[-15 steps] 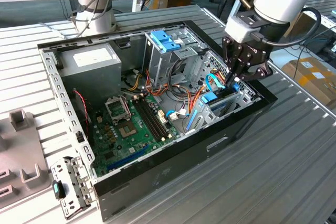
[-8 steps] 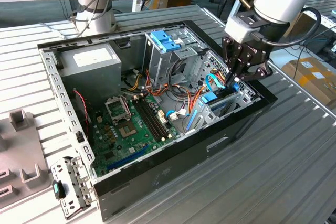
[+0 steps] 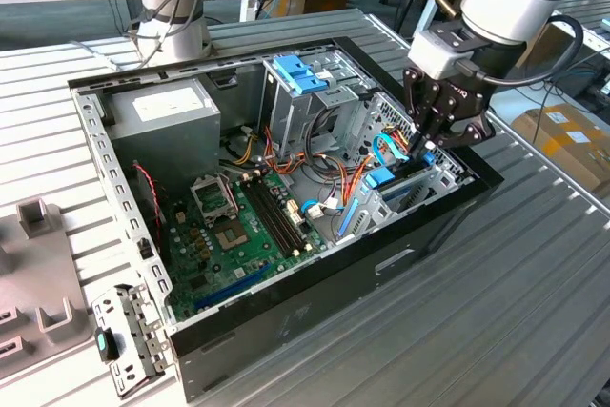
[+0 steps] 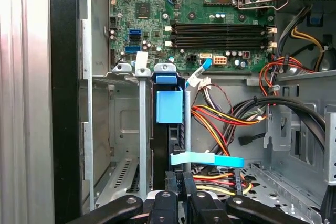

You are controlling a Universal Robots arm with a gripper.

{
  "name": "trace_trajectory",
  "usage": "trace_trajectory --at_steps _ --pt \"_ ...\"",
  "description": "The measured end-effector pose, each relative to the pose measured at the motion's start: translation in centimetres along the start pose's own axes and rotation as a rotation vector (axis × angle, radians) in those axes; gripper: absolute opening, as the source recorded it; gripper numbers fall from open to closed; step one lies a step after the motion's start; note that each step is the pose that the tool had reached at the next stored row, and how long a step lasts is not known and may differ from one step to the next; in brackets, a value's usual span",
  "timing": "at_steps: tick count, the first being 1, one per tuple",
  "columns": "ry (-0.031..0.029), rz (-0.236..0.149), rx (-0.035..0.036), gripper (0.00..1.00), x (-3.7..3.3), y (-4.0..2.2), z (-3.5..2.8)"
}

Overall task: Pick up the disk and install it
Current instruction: 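Insert the second disk wire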

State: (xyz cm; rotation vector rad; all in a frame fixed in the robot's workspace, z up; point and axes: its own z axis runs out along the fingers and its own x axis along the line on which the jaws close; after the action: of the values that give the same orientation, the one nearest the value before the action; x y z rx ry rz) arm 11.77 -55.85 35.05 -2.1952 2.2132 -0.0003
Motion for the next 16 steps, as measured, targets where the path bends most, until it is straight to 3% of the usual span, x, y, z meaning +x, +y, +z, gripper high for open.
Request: trace_trajectory --at_steps 16 --pt "-0.0011 0.0 0.0 0.16 0.1 0.0 0.45"
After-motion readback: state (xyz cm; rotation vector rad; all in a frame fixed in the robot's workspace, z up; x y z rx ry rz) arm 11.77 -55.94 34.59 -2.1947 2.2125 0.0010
